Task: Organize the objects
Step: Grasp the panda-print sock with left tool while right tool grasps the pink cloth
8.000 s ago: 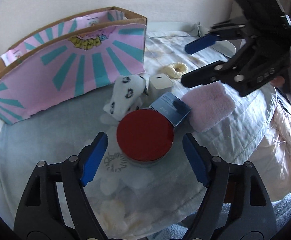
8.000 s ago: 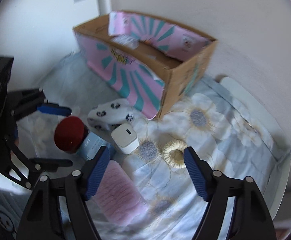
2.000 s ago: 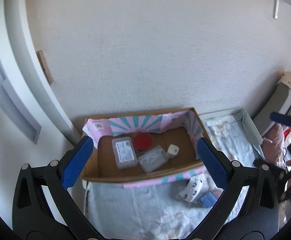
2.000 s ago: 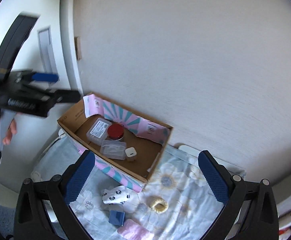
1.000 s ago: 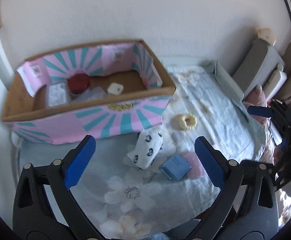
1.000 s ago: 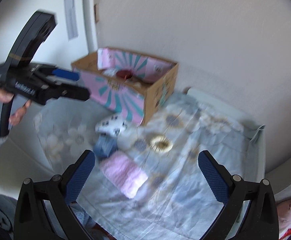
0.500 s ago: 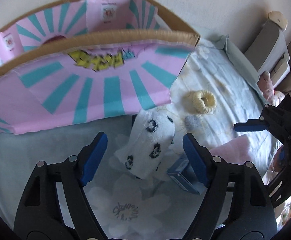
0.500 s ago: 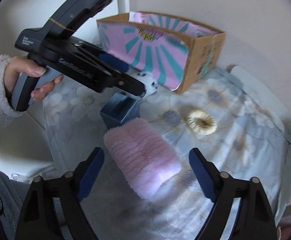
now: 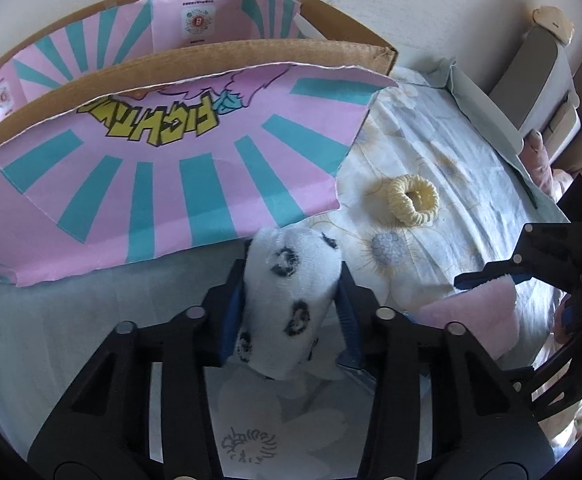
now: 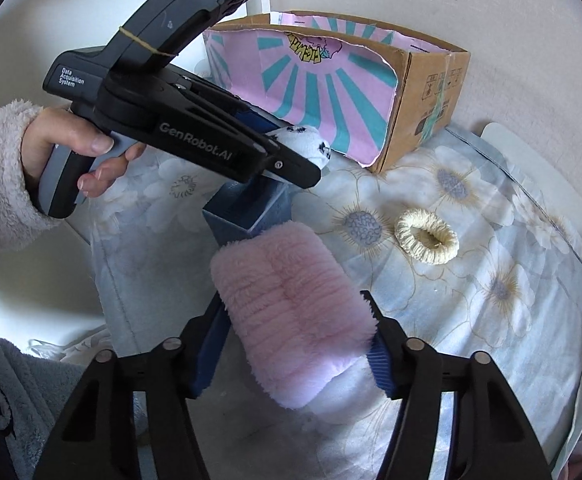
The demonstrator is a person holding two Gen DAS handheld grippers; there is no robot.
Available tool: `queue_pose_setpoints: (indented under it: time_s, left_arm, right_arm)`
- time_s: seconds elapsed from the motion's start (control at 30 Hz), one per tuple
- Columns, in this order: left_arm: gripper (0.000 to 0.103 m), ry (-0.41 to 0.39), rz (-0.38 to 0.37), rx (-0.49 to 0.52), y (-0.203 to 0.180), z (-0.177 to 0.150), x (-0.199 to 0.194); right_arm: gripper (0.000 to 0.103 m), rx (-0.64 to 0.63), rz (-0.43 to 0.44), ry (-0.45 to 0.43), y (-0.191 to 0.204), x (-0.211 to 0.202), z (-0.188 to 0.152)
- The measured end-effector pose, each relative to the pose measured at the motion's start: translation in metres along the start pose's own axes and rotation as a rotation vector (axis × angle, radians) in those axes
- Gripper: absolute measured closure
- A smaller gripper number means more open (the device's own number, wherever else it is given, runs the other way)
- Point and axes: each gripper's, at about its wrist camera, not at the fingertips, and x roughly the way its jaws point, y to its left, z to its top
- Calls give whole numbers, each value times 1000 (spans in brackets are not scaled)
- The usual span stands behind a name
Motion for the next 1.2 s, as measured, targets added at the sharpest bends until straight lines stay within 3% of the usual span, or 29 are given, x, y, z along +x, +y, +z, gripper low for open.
queue_pose_setpoints:
  time_s: [0.37,0.63,0.93,1.2]
  left_arm:
    - [67,-10,33,-17,3,-1,-11]
    - [68,-33,78,7,-4,6,-39]
    - [68,-101,119,-34,-21,19,-118]
    - [68,-222,169,-112,-33,26,-213]
  right_arm:
    - [59,12,5,-3,4,-6,2]
    - [61,58,-24,-6,7,-19,10]
    - [61,203,-138,-23,25,-73,47]
    - [61,362,-285,-33,29,-146,86]
